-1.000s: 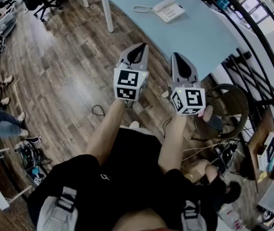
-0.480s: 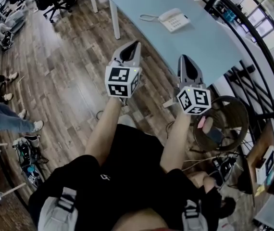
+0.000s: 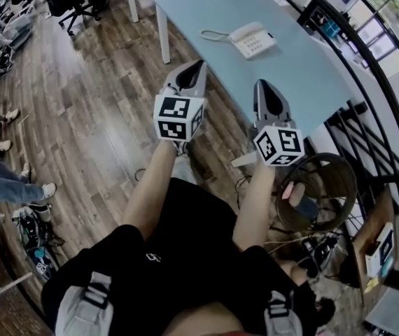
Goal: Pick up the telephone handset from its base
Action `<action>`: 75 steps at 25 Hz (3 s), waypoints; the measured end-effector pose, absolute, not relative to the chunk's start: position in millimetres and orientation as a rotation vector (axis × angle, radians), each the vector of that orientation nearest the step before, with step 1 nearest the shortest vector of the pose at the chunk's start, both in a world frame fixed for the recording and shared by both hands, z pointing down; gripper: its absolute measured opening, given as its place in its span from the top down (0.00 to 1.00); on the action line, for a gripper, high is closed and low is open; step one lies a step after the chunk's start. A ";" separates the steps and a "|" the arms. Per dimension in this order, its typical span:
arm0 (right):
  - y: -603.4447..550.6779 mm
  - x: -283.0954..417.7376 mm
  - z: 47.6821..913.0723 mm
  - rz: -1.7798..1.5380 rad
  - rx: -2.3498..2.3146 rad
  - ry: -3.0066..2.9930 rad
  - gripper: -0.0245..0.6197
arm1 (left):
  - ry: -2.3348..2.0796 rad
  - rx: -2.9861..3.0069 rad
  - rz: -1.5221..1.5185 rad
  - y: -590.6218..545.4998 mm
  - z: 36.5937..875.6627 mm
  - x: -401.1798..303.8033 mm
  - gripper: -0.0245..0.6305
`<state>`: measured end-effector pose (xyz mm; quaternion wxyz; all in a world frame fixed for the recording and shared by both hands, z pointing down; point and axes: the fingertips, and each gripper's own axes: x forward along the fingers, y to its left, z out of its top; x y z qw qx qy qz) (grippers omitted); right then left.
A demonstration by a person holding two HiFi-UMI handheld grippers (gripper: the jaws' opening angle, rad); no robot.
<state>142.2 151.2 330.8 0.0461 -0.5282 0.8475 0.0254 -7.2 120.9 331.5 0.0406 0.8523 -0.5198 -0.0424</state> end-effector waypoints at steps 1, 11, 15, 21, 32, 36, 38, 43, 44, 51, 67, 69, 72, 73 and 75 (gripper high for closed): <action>141.4 143.4 334.1 0.096 -1.634 2.604 0.97 | -1.581 2.598 -0.139 109.2 335.4 -6.4 0.96; -6.1 154.0 366.6 -0.014 -1.758 2.575 0.97 | -1.441 2.591 -0.060 -53.0 368.4 15.0 0.96; -76.1 158.8 384.1 -0.124 -1.800 2.526 0.97 | -1.384 2.592 0.021 -123.9 385.9 19.6 0.96; -165.6 139.5 406.3 -0.249 -1.813 2.493 0.97 | -1.367 2.540 0.096 -216.2 411.3 -3.1 0.96; -228.0 156.2 440.6 -0.382 -1.929 2.463 0.97 | -1.215 2.513 0.134 -273.6 454.1 25.0 0.96; -242.3 171.0 461.6 -0.462 -1.960 2.451 0.97 | -1.203 2.487 0.166 -288.3 469.3 33.9 0.96; -249.4 182.1 474.5 -0.524 -1.975 2.434 0.97 | -1.198 2.472 0.183 -294.5 475.8 38.0 0.96; -270.4 199.7 501.5 -0.750 -1.899 2.387 0.88 | -1.201 2.445 0.229 -307.2 489.1 52.5 0.96; -275.4 202.7 508.9 -0.814 -1.872 2.371 0.77 | -1.197 2.443 0.244 -308.8 492.5 56.7 0.96; -315.6 227.6 564.7 -1.099 -1.837 2.317 0.66 | -1.193 2.393 0.310 -326.3 516.9 77.0 0.96; -376.6 225.3 612.4 -1.446 -1.700 2.122 0.63 | -1.158 2.329 0.271 -338.2 533.0 96.8 0.96; -377.7 227.1 616.6 -1.481 -1.739 2.093 0.68 | -1.159 2.328 0.265 -338.2 532.2 95.6 0.96; -377.7 230.0 618.6 -1.527 -1.728 2.014 0.76 | -1.157 2.321 0.243 -337.6 528.9 93.6 0.96; -378.0 230.2 617.1 -1.531 -1.713 1.988 0.78 | -1.157 2.320 0.233 -337.1 526.6 92.8 0.96; -378.5 229.7 612.8 -1.516 -1.705 1.953 0.81 | -1.161 2.324 0.220 -336.6 521.7 90.2 0.96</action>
